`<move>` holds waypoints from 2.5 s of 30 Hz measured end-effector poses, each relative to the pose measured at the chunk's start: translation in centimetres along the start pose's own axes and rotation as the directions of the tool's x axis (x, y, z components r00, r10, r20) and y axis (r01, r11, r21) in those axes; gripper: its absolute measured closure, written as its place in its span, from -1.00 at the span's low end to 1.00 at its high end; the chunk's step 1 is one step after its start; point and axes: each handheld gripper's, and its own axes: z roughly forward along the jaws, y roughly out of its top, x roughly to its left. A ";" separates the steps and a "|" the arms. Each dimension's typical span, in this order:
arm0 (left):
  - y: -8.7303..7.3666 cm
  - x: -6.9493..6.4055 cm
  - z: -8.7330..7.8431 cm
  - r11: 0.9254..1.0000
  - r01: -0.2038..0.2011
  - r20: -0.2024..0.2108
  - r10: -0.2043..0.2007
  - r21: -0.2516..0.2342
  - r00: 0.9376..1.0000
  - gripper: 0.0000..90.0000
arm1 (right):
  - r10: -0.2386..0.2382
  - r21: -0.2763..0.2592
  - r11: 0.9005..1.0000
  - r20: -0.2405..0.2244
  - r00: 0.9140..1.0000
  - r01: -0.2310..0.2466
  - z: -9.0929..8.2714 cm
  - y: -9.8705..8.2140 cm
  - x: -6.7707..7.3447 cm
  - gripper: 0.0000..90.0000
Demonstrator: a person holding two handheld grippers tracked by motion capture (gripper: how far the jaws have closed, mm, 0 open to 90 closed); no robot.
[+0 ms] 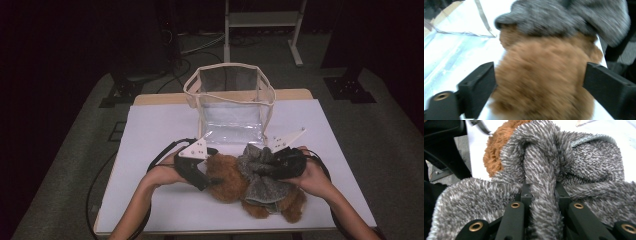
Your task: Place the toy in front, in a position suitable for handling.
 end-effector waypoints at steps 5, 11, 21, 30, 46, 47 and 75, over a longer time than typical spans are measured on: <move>-0.6 -0.5 2.0 0.997 0.001 0.081 -0.007 0.077 0.997 -0.67 | -0.017 -0.014 1.000 0.002 1.000 0.017 -0.6 -0.3 0.6 0.65; -1.2 -1.2 1.8 0.997 -0.012 0.065 0.007 0.076 0.998 -0.62 | -0.007 -0.038 0.999 0.045 0.999 0.008 -3.0 -0.3 -0.5 0.63; -1.7 -2.5 1.0 0.996 -0.048 0.046 0.044 0.082 0.998 -0.62 | 0.026 -0.050 0.999 0.110 0.994 -0.020 -7.5 -1.1 -1.1 0.63; -2.5 -2.8 -0.1 0.996 -0.048 0.057 0.043 0.075 0.997 -0.66 | 0.050 -0.056 0.997 -0.009 0.999 -0.050 -2.5 -2.1 -0.9 0.65; -0.1 -1.9 3.9 0.994 -0.037 0.050 0.032 0.099 0.998 -0.67 | 0.063 -0.074 0.995 -0.020 0.998 -0.065 -3.1 -4.1 -0.9 0.66; 0.1 -1.9 3.9 0.994 -0.038 0.030 0.035 0.102 0.999 -0.54 | 0.067 -0.071 0.995 -0.008 0.998 -0.067 -3.3 -4.1 -1.1 0.66; -2.6 -3.2 -2.7 0.993 -0.026 -0.214 0.050 0.116 0.975 -0.47 | 0.002 -0.057 0.998 -0.017 1.000 -0.003 0.7 1.4 -2.2 0.66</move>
